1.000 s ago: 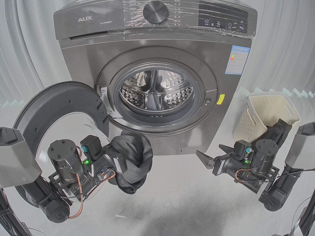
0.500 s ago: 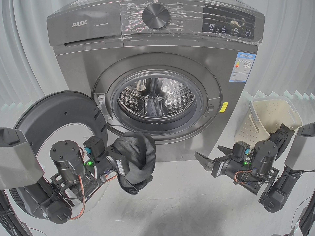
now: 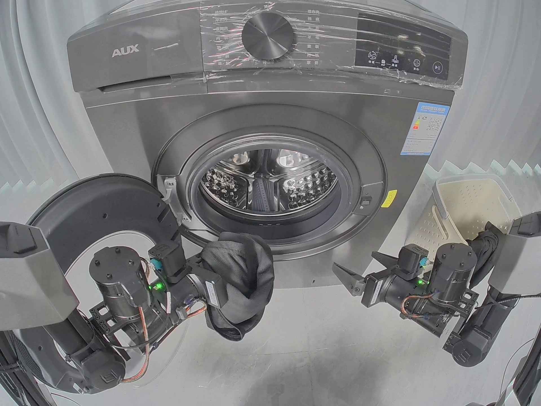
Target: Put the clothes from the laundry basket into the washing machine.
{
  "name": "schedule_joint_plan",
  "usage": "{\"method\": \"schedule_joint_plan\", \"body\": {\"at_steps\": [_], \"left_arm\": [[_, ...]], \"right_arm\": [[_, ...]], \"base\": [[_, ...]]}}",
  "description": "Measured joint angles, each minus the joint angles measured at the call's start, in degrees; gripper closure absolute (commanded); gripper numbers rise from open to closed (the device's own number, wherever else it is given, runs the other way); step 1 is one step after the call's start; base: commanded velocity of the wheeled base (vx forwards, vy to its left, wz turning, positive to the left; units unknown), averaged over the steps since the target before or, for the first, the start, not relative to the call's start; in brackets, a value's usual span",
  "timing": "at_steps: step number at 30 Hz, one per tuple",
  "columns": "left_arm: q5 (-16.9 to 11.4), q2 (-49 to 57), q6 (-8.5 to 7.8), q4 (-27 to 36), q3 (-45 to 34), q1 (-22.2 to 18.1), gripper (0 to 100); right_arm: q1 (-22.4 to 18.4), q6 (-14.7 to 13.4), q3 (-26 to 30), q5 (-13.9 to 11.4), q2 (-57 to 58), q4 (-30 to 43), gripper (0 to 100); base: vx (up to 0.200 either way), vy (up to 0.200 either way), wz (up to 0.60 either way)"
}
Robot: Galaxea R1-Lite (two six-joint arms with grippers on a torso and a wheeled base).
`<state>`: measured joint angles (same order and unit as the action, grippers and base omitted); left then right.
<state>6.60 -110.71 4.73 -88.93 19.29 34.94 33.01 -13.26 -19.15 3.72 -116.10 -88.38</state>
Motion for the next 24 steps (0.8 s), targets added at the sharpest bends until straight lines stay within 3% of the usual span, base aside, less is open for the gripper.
{"method": "schedule_joint_plan", "body": {"at_steps": [24], "left_arm": [[0.5, -2.1, 0.52, 0.0, 2.2, 2.2, 100]], "right_arm": [[1.9, -0.6, 0.5, 0.1, 0.7, 0.0, 0]], "base": [[0.0, 0.0, 0.0]]}}
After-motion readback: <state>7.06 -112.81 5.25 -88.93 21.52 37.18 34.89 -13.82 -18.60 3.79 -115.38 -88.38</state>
